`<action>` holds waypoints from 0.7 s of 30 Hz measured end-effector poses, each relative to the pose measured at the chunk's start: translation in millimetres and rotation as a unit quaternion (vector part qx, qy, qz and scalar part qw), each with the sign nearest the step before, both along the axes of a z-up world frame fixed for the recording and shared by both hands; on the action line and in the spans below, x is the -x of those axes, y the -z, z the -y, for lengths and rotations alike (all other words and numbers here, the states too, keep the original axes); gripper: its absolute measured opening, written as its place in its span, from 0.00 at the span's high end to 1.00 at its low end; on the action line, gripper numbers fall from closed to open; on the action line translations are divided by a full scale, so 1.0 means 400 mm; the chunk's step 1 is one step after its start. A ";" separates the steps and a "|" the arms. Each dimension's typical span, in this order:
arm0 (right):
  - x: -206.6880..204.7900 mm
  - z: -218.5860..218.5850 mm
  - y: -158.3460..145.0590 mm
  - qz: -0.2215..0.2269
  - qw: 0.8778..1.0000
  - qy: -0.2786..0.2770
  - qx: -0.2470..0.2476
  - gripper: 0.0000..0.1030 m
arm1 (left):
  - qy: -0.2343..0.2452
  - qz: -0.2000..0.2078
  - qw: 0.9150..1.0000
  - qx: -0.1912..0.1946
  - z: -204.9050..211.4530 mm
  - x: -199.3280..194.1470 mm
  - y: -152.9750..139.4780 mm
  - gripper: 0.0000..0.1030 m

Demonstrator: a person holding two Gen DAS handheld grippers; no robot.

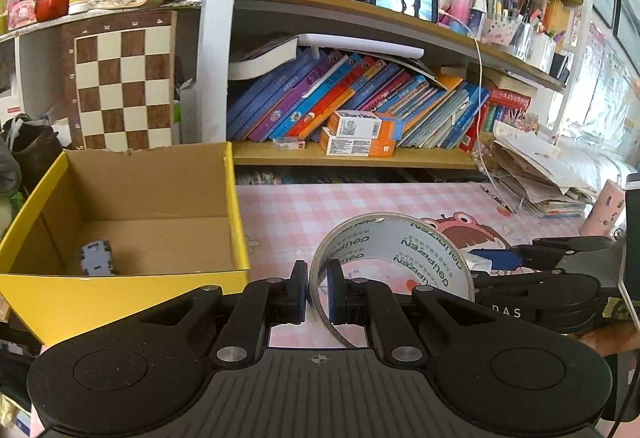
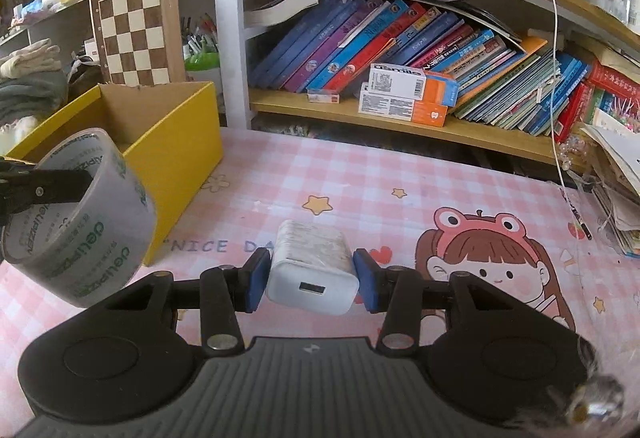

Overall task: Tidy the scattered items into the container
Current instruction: 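Carry the tape roll with the left tool while the right tool carries the charger to the box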

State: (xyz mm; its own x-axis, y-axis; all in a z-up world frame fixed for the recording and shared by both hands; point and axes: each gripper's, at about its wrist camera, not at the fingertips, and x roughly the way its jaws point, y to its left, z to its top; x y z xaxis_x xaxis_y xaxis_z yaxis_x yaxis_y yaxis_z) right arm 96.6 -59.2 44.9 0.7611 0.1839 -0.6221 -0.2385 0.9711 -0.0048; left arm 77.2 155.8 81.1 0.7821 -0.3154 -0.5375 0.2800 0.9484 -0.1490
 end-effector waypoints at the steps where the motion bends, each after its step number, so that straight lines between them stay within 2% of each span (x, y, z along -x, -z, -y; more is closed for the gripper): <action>1: 0.006 -0.008 -0.003 0.001 1.000 0.002 0.000 0.58 | 0.003 0.003 1.000 0.002 -0.011 0.005 -0.003 0.92; 11: 0.063 -0.100 -0.061 0.026 1.000 -0.003 0.011 0.58 | 0.020 0.023 1.000 0.004 -0.099 0.059 -0.017 0.92; 21: 0.084 -0.192 -0.129 0.071 0.997 -0.028 0.022 0.58 | -0.009 0.042 0.999 0.020 -0.195 0.065 -0.033 0.92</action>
State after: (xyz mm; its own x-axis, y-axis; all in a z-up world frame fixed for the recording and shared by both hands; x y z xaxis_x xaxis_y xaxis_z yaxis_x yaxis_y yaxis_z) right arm 63.1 17.5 96.4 0.8309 0.2041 -0.5176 -0.2869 0.9543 -0.0841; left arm 51.2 233.7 94.2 0.8298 -0.3209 -0.4565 0.2766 0.9471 -0.1630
